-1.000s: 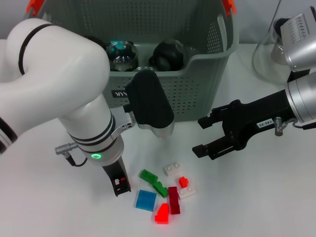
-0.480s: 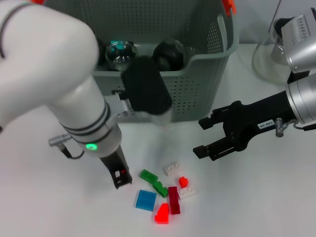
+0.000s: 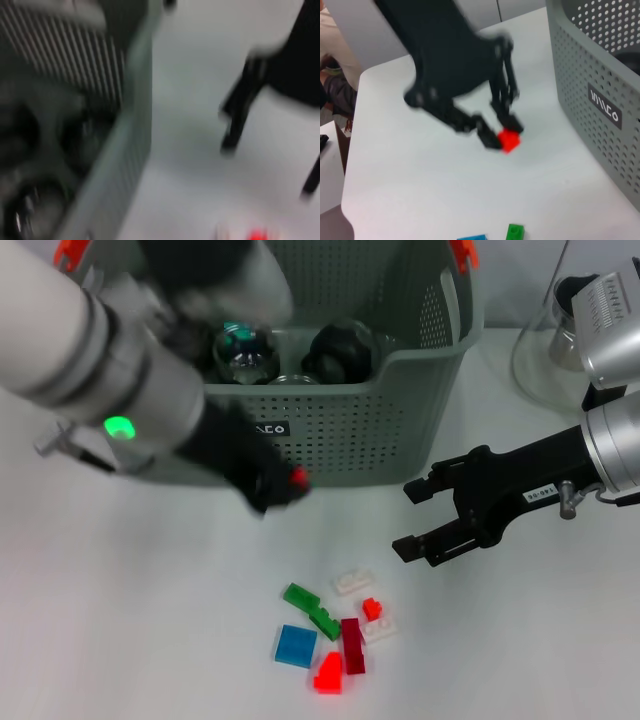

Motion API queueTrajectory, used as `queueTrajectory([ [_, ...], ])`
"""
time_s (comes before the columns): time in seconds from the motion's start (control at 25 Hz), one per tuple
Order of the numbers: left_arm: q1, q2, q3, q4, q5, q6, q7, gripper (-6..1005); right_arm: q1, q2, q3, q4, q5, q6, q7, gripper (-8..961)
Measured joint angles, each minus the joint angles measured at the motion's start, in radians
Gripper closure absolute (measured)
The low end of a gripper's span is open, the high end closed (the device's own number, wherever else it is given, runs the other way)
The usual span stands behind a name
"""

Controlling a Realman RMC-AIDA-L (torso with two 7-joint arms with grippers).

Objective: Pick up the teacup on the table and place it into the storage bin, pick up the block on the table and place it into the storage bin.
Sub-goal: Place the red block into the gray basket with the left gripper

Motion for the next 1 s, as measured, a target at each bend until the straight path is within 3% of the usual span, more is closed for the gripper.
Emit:
queueTrajectory([
  [0.24, -0.081, 0.006, -0.277, 0.01, -0.13, -0.014, 0.061, 816, 0.002, -0.001, 0.0, 0.0, 0.0, -0.007, 0.0, 69],
  [0.36, -0.161, 0.036, -0.38, -0.099, -0.125, -0.071, 0.091, 794, 0.003, -0.002, -0.002, -0.001, 0.0, -0.008, 0.001, 70],
  [0.56, -0.214, 0.101, -0.402, -0.332, -0.115, -0.274, 0.083, 757, 0.003, -0.002, -0.005, 0.0, 0.0, -0.009, 0.0, 70],
  [0.64, -0.222, 0.114, -0.405, -0.414, -0.109, -0.348, 0.079, 742, 0.003, -0.002, -0.004, 0.0, 0.0, -0.01, 0.0, 70],
  [0.8, -0.221, 0.121, -0.407, -0.51, -0.103, -0.451, 0.079, 712, 0.003, -0.002, -0.005, -0.004, 0.0, -0.018, 0.004, 71],
  [1.0, -0.21, 0.121, -0.41, -0.521, -0.098, -0.488, 0.079, 675, 0.006, -0.002, -0.002, -0.003, 0.0, -0.019, 0.004, 70],
])
